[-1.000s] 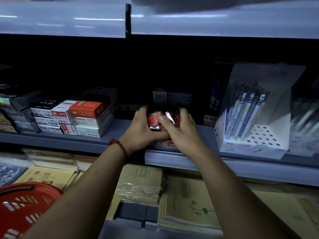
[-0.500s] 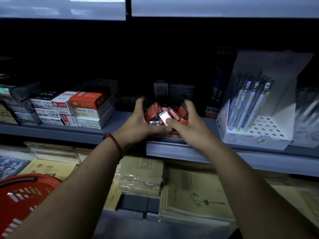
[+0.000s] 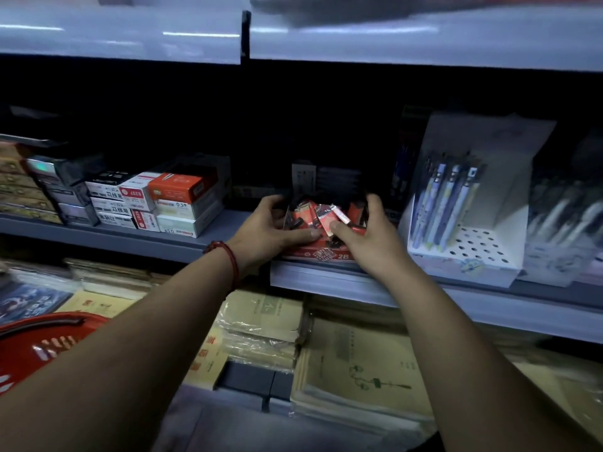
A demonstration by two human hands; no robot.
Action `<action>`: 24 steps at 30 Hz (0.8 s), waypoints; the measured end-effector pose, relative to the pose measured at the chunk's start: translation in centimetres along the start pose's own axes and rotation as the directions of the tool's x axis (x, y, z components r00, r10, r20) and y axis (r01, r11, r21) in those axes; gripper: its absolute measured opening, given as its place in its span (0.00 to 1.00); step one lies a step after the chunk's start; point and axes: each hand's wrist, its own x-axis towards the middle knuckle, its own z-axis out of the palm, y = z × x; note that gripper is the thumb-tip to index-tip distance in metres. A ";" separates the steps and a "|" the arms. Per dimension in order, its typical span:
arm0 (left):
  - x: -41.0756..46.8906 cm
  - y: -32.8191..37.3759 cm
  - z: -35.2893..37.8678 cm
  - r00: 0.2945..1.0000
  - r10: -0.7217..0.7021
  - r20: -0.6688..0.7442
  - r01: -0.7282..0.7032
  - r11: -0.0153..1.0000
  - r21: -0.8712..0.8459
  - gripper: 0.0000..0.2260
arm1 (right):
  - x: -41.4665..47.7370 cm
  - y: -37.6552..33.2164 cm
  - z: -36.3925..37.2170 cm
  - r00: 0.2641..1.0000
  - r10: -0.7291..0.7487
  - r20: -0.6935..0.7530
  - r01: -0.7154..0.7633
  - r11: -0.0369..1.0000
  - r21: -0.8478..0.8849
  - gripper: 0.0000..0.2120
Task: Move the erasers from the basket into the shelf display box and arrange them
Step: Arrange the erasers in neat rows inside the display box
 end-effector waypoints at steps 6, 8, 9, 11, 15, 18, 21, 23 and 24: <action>-0.7 0.2 -1.1 0.999 -0.034 0.039 0.033 0.999 0.031 0.34 | -1.3 -0.3 -0.6 0.983 -0.165 -0.084 0.154 0.980 -0.123 0.30; -0.6 0.3 -1.2 1.000 -0.005 0.011 0.005 1.000 -0.014 0.27 | -1.6 -0.4 -0.6 0.962 -0.264 -0.075 0.246 0.949 -0.196 0.23; -0.7 0.3 -1.3 1.000 0.014 0.001 -0.014 0.999 -0.032 0.24 | -1.6 -0.6 -0.5 0.952 -0.300 -0.057 0.281 0.934 -0.221 0.19; -0.8 -0.1 -1.8 0.998 0.064 0.001 -0.064 0.997 -0.043 0.17 | -1.3 -1.2 -0.3 0.942 -0.337 -0.015 0.324 0.917 -0.232 0.14; -0.4 -0.8 -2.9 0.997 0.071 0.029 -0.067 0.992 -0.103 0.07 | -0.3 -2.8 0.9 0.916 -0.398 -0.046 0.380 0.899 -0.216 0.06; 0.7 -0.7 -3.2 0.992 0.055 0.113 -0.043 0.993 -0.109 0.06 | -0.2 -2.5 2.0 0.895 -0.443 -0.051 0.417 0.872 -0.255 0.04; 1.6 -0.9 -3.9 0.987 0.057 0.149 -0.036 0.989 -0.145 0.07 | 0.5 -2.3 2.4 0.875 -0.483 0.025 0.462 0.819 -0.340 0.08; 2.2 -1.4 -4.4 0.993 0.042 0.110 -0.019 0.980 -0.199 0.08 | 0.7 -2.3 2.5 0.863 -0.506 0.014 0.489 0.826 -0.282 0.10; 2.5 -1.5 -4.5 0.995 0.036 0.089 -0.016 0.975 -0.223 0.07 | 0.8 -2.2 2.6 0.853 -0.522 0.006 0.504 0.820 -0.272 0.11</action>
